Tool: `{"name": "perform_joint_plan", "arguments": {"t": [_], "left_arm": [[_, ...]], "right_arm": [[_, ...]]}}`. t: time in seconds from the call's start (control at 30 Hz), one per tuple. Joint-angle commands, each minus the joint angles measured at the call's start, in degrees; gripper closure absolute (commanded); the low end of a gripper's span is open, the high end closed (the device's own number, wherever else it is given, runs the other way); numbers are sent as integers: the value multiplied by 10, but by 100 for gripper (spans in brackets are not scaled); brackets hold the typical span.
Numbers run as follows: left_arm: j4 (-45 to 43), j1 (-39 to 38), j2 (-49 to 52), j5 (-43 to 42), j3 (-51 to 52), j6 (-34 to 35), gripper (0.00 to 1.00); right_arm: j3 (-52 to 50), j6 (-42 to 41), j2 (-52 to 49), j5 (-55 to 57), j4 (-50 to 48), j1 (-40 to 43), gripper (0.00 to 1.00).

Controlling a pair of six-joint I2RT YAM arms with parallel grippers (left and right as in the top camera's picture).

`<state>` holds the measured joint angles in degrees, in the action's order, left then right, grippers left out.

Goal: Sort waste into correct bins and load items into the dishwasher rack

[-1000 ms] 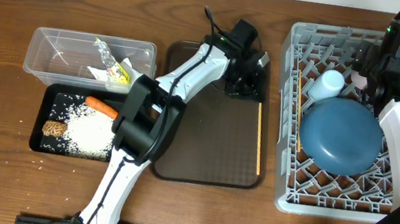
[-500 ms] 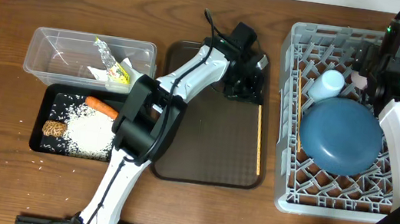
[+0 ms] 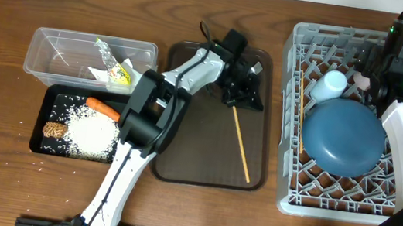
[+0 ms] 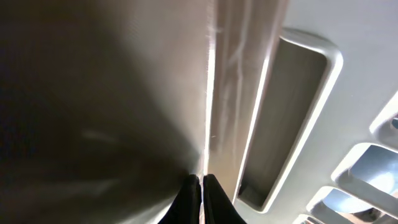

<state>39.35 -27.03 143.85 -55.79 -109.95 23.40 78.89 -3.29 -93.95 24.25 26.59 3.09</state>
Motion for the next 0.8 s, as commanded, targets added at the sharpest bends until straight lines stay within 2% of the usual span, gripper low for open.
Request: {"name": "perform_joint_plan", "arguments": {"t": [0.0, 0.23, 0.4, 0.47, 0.5, 0.63, 0.77], "left_arm": [[9, 18, 3, 41, 3, 7, 94], [22, 72, -80, 161, 2, -4, 94], [125, 94, -155, 259, 2, -9, 92], [165, 90, -176, 282, 2, -29, 62], [181, 85, -181, 283, 2, -38, 51], [219, 50, -180, 292, 5, -43, 40], [221, 4, -164, 356, 12, -3, 38]], "right_arm": [[2, -9, 3, 8, 0, 1, 1], [2, -9, 3, 8, 0, 1, 1], [2, -9, 3, 8, 1, 1, 1], [2, -9, 3, 8, 1, 1, 1], [2, -9, 3, 8, 0, 1, 1], [2, -9, 3, 8, 1, 1, 1], [2, -9, 3, 8, 1, 1, 1]]}}
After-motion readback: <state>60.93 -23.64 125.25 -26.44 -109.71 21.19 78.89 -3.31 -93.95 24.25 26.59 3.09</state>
